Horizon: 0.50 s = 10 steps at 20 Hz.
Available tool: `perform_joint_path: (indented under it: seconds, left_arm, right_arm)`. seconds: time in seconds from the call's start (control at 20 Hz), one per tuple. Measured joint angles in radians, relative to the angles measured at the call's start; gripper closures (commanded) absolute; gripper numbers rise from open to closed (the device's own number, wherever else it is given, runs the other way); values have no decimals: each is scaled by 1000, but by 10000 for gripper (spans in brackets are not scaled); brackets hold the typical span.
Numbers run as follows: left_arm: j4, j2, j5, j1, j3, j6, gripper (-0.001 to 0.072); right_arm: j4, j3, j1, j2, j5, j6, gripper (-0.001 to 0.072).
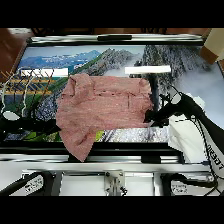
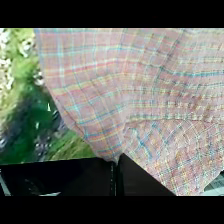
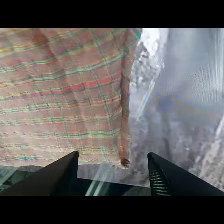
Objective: Fold the shirts.
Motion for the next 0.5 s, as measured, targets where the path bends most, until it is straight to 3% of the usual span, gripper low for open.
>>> perform_joint_path:
  seconds: [0.1, 0.15, 0.2, 0.5]
  left_arm:
    - [0, 0, 0, 0, 0, 0, 681]
    - [0, 0, -1, 0, 0, 0, 681]
    - [0, 0, -2, 0, 0, 0, 681]
    - [5, 10, -37, 3, 111, 17, 683]
  right_arm:
    - [20, 0, 23, -16, -16, 9, 166]
    - [26, 0, 39, -22, -31, 14, 385]
    - [27, -2, 55, -27, -57, 18, 650]
    - [-10, 42, 103, 30, -127, 23, 658]
